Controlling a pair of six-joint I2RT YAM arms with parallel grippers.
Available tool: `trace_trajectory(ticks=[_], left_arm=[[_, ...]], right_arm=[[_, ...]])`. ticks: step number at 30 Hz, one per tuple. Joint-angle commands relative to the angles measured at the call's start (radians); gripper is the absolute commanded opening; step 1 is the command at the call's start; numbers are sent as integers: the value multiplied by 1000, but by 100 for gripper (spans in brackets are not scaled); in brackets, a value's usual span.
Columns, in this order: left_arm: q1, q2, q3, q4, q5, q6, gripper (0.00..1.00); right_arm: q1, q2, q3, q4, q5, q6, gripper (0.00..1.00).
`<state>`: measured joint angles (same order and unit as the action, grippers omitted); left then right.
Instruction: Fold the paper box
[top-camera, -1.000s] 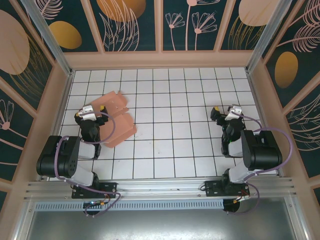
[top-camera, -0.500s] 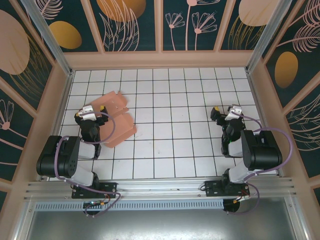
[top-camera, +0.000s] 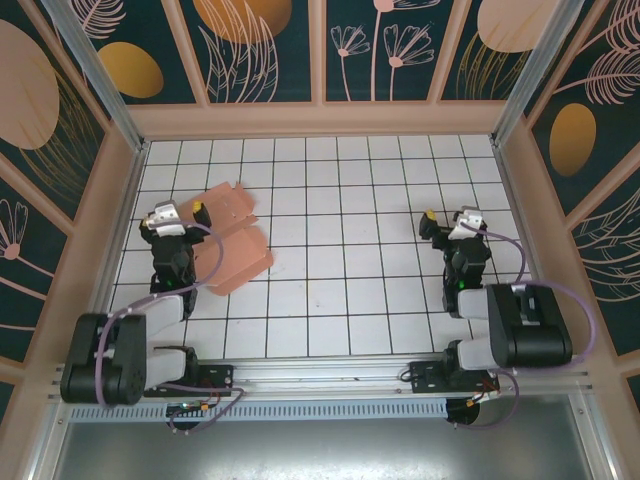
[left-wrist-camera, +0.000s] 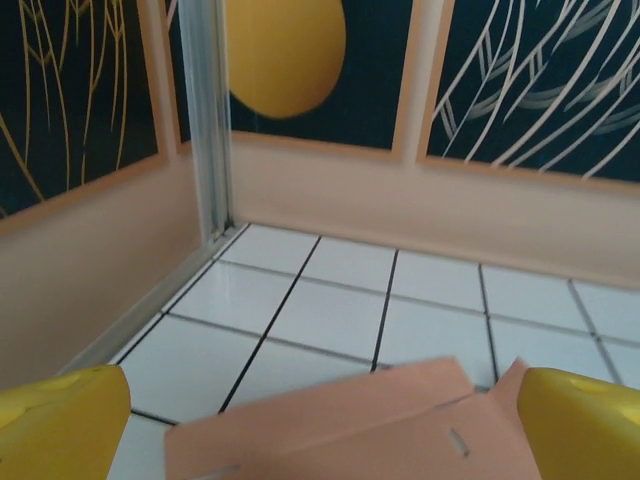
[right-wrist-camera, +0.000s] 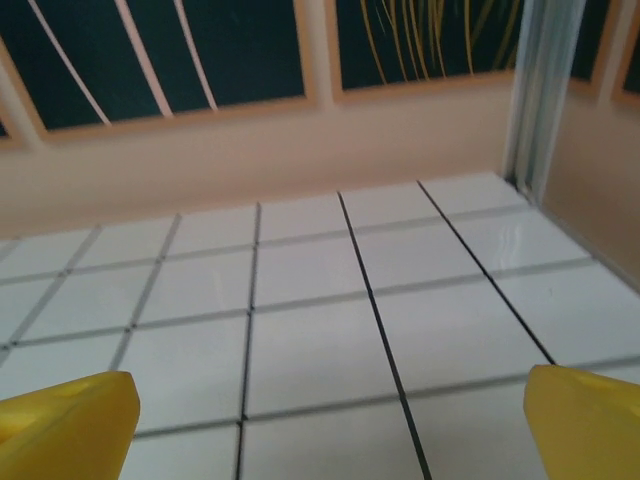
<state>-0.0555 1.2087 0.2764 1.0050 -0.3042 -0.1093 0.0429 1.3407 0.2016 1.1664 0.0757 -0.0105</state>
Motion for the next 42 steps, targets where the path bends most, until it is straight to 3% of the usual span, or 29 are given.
trace_trajectory(ticks=[1, 5, 10, 16, 23, 28, 33, 42], left_arm=[[-34, -78, 76, -216, -9, -84, 99], [-76, -99, 150, -356, 14, -244, 99], [-76, 13, 274, -537, 77, -481, 99], [-75, 161, 362, -660, 12, -576, 99], [-74, 345, 423, -673, 134, -661, 95], [-77, 450, 430, -607, 278, -672, 92], [-99, 538, 488, -633, 405, -583, 92], [-220, 667, 607, -623, 546, -539, 94]], right_arm=[[68, -108, 85, -186, 54, -65, 99], [160, -166, 221, -442, 48, -58, 99], [237, -158, 344, -667, 7, 36, 99], [290, -167, 375, -771, -56, 116, 98], [295, -179, 349, -786, -56, 137, 97], [295, -191, 341, -786, -56, 141, 97], [294, -162, 369, -804, -93, 159, 98], [293, -142, 376, -768, -145, 218, 98]])
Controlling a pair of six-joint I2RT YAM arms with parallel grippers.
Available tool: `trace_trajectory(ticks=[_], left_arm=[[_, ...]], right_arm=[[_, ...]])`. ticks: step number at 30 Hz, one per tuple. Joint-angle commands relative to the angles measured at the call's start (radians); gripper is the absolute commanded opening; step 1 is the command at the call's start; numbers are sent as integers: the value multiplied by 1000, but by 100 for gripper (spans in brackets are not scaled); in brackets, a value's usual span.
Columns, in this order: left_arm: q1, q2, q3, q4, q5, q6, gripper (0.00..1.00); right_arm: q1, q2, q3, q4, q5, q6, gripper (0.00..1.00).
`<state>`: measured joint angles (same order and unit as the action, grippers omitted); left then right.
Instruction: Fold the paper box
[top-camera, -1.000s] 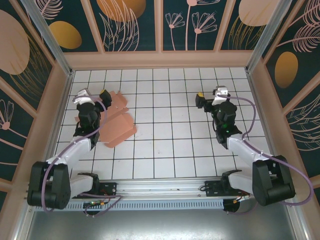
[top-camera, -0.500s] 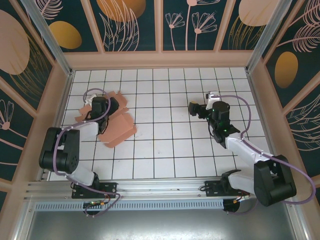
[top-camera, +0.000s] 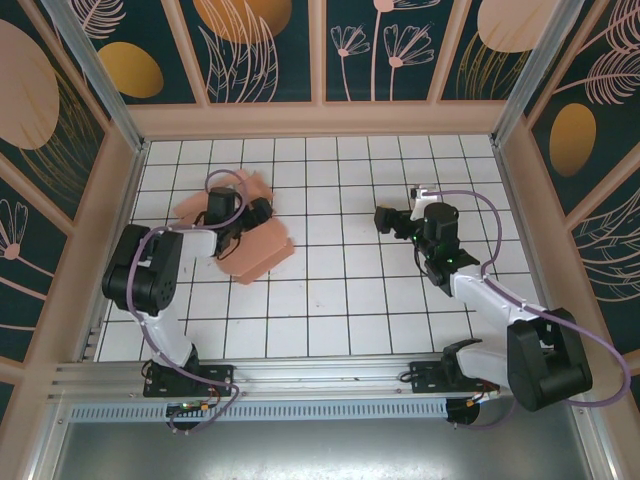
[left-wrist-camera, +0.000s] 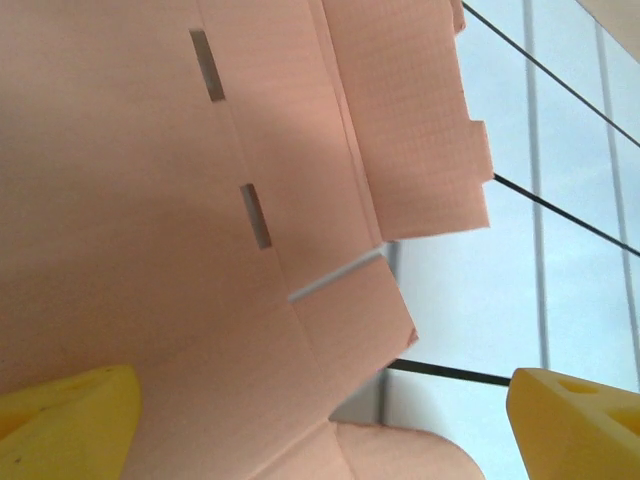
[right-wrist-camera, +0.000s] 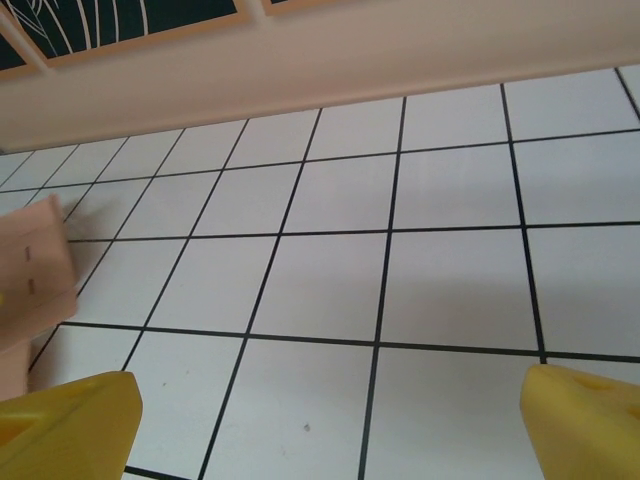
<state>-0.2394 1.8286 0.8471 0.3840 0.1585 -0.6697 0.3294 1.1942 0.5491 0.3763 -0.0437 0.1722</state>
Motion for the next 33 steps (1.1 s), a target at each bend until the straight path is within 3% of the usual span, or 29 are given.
trace_trajectory(ticks=[1, 6, 10, 15, 19, 25, 31, 33], left_arm=[[-56, 64, 60, -8, 90, 27, 93], [-146, 131, 185, -27, 140, 35, 94], [-200, 88, 190, 39, 125, 18, 97], [-201, -106, 74, 73, -64, 32, 99], [-187, -281, 15, -62, -257, 62, 99], [-139, -477, -155, -117, -329, 21, 99], [-123, -578, -241, -156, -358, 42, 99], [-123, -596, -261, -156, -357, 51, 99]], right_arm=[[8, 2, 28, 18, -25, 42, 98], [7, -16, 20, 7, -44, 98, 98], [7, -12, 2, 14, -104, 144, 98], [13, 37, 14, 5, -169, 170, 99], [47, 128, 65, -5, -196, 158, 99], [108, 374, 283, -58, -232, 121, 98], [153, 703, 652, -219, -221, 82, 86], [163, 803, 776, -277, -203, 88, 78]])
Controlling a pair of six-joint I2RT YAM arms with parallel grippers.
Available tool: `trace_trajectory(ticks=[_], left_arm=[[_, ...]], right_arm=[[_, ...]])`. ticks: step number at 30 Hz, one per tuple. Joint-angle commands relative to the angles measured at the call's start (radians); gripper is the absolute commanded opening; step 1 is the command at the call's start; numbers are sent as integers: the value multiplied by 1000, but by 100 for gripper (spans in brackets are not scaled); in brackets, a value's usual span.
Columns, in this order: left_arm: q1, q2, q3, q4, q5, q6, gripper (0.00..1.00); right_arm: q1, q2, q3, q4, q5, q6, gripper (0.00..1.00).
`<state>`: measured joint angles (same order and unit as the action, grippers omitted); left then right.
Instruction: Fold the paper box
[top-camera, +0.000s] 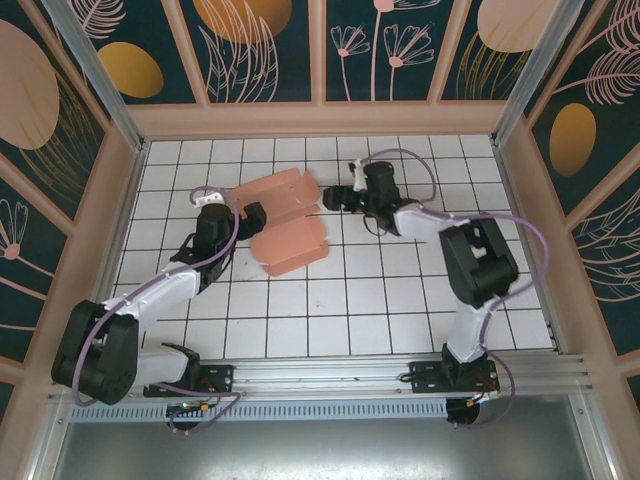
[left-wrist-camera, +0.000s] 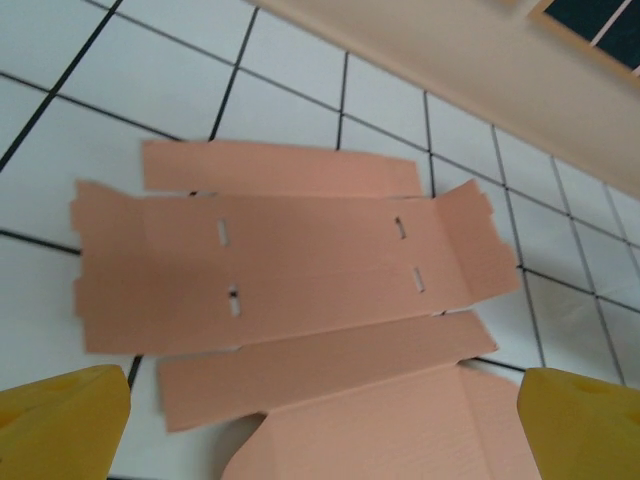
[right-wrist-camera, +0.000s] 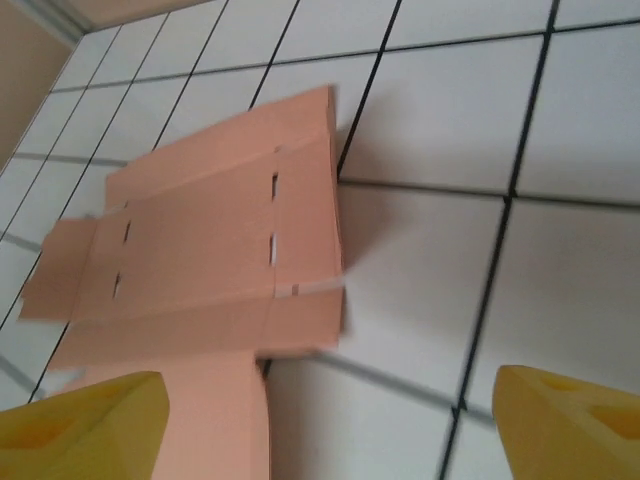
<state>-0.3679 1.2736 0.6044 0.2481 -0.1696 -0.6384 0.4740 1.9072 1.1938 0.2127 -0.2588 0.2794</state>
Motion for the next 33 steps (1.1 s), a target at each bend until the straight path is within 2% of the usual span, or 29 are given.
trace_trajectory(ticks=[1, 11, 15, 16, 18, 24, 30, 33], left_arm=[[5, -49, -29, -18, -30, 23, 99], [6, -59, -79, -3, -32, 33, 99], [6, -54, -86, 1, -15, 25, 99], [5, -54, -89, 4, -7, 22, 99], [6, -56, -94, 17, 6, 11, 99], [6, -43, -80, 42, 55, -22, 99], [4, -11, -66, 80, 100, -56, 99], [-1, 1, -60, 87, 111, -72, 99]], right_arm=[[23, 146, 204, -154, 23, -14, 74], [44, 493, 676, -336, 47, 37, 40], [45, 527, 751, -355, 62, 82, 5], [45, 512, 735, -339, 79, 96, 0], [43, 452, 648, -273, 131, 126, 0], [25, 181, 232, 32, 301, 314, 0], [26, -11, -180, 373, 451, 646, 0], [47, -40, -301, 490, 526, 786, 0]])
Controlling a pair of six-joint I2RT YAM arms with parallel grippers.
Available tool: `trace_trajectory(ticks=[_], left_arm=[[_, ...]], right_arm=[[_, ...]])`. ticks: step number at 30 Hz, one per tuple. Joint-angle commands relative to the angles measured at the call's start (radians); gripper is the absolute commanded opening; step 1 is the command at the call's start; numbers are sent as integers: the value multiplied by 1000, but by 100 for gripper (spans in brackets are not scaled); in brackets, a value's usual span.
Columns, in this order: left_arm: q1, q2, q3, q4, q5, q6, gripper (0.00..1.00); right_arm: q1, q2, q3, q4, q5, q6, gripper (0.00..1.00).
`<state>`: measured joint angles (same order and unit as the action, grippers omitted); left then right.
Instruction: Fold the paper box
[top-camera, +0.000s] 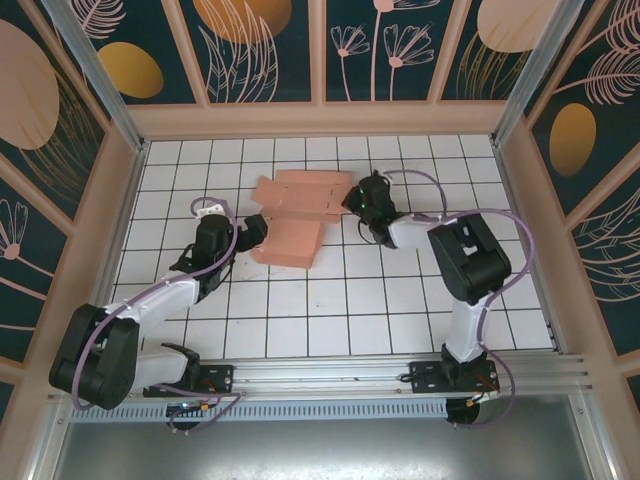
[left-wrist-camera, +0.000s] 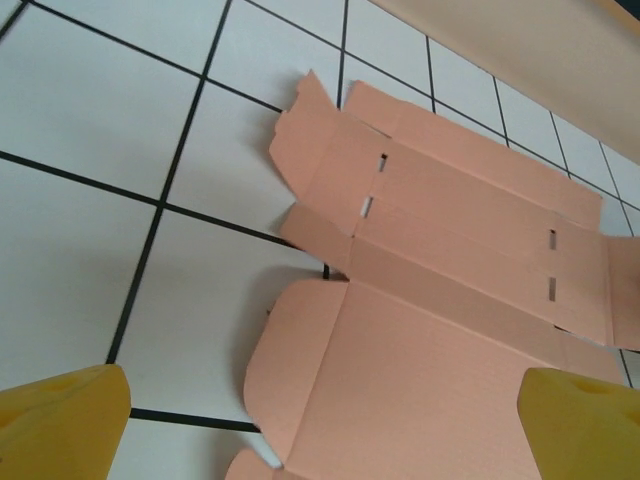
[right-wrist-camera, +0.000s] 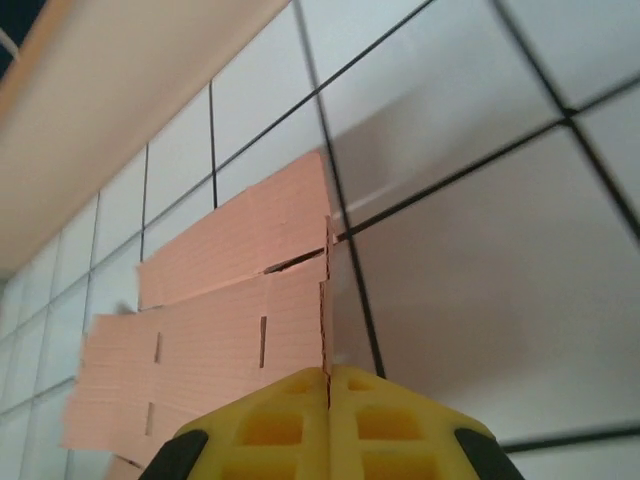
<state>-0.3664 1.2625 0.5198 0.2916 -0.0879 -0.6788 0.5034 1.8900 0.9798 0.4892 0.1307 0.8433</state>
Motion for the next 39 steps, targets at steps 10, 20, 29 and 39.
trace_trajectory(ticks=[10, 20, 29, 39], left_arm=[[-71, 53, 96, 11, 27, -54, 99], [-170, 382, 364, -3, 170, -154, 84], [-178, 668, 578, -107, 210, -87, 39], [-160, 751, 544, -144, 239, 21, 30]], right_arm=[[34, -181, -205, 207, 271, -143, 75], [-146, -259, -159, 23, -39, -422, 80], [-193, -230, -100, -38, -299, -536, 79], [-239, 8, 255, -414, -547, -772, 82]])
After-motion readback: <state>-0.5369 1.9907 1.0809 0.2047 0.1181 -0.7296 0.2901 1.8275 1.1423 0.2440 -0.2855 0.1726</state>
